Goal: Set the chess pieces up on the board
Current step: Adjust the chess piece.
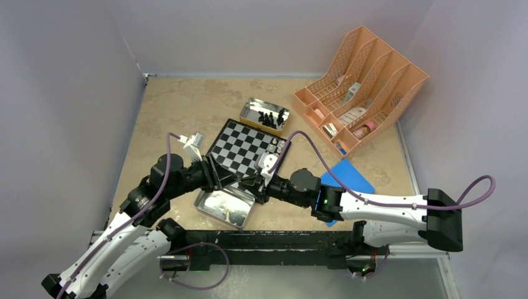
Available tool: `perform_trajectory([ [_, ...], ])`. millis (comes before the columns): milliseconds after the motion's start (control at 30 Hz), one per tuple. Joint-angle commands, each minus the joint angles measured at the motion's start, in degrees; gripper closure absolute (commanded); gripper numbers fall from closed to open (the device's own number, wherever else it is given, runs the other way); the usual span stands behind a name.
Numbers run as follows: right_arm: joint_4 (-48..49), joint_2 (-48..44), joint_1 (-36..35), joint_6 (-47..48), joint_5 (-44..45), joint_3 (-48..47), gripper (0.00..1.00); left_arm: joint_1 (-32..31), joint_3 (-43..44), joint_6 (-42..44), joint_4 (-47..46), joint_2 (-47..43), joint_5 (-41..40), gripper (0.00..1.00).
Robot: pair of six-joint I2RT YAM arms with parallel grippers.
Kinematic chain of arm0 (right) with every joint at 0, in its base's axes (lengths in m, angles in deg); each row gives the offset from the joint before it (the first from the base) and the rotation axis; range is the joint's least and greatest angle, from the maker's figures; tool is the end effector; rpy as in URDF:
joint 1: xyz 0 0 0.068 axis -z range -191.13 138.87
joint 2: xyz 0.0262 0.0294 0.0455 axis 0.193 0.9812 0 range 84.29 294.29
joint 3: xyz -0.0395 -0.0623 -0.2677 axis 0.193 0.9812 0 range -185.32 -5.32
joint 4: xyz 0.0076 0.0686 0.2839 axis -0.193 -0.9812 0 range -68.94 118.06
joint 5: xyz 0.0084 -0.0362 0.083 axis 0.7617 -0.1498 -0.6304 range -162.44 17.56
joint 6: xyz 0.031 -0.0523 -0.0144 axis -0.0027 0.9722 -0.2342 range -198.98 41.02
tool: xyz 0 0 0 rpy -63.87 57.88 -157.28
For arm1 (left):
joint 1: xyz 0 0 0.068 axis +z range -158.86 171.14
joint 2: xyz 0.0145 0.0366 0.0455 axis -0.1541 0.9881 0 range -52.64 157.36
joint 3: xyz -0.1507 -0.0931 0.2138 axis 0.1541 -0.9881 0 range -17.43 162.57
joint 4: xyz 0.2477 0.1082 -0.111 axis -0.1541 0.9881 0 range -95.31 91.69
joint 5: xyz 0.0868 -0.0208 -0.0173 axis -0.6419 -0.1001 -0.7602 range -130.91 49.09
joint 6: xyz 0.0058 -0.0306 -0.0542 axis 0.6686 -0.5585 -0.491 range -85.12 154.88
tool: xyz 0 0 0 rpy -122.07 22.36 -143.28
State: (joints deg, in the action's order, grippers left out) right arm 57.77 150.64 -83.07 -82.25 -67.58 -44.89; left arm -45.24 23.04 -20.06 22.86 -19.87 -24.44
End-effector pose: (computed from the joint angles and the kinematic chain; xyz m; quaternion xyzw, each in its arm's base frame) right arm 0.0993 0.2917 0.2946 -0.3628 0.5855 0.4189 0.5917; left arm 0.1312 -0.1134 0.3139 -0.0505 0.8156 -0.4858 0.3103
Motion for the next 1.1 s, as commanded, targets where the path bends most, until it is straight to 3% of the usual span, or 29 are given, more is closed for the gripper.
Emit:
perform_trajectory([
  [0,3.2,-1.0,0.0,0.3,-0.9,0.4,0.9,0.3,0.8,-0.2,-4.0,0.3,0.9,0.62],
  [167,3.2,-0.3,0.0,0.9,-0.2,-0.1,0.89,0.3,2.4,0.0,-3.5,1.7,1.6,0.82],
  [267,3.7,-0.8,0.0,-0.4,0.0,0.1,0.84,0.3,2.8,-0.6,-2.1,1.2,0.9,0.88],
  [533,8.2,-7.0,0.3,-15.5,1.3,3.2,0.49,0.3,-0.9,-7.6,-9.2,-5.3,-0.7,0.97],
  [767,18.5,-14.8,1.5,-32.8,-2.4,7.3,0.47,0.3,-3.4,-14.2,-18.5,-7.1,2.0,0.97],
  [1067,18.2,-15.4,1.5,-42.6,-0.2,5.1,0.44,0.3,-4.1,-18.9,-25.4,-5.9,6.1,0.98],
])
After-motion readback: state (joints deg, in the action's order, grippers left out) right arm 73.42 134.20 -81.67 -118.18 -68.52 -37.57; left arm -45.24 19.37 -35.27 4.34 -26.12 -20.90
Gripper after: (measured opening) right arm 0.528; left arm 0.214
